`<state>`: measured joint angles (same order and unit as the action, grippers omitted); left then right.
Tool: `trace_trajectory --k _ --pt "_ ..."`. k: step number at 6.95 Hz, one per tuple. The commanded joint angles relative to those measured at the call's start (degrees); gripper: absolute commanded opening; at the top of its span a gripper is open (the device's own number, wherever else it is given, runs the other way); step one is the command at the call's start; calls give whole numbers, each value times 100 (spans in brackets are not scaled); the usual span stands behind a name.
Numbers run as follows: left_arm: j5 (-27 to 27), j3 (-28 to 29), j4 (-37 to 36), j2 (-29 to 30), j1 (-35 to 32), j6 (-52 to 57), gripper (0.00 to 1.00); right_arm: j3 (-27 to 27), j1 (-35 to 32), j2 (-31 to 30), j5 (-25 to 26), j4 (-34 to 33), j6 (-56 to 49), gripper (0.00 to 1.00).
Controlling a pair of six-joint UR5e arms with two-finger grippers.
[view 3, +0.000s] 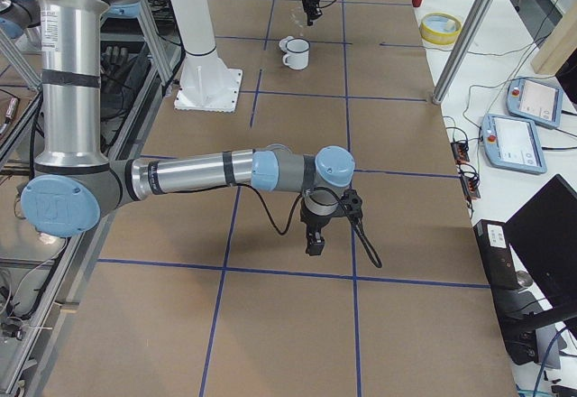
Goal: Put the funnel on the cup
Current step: 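Lower the glass funnel spout-first into the mug opening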
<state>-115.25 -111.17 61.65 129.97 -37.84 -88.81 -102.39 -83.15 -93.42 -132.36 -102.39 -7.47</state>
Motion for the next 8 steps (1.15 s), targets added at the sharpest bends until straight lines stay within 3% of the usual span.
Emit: trace_trajectory --k 1,8 --pt "20 437 653 -129 180 -22 0 0 0 0 0 0 0 100" --pt "21 614 1095 -411 409 -13 0 0 0 0 0 0 0 100"
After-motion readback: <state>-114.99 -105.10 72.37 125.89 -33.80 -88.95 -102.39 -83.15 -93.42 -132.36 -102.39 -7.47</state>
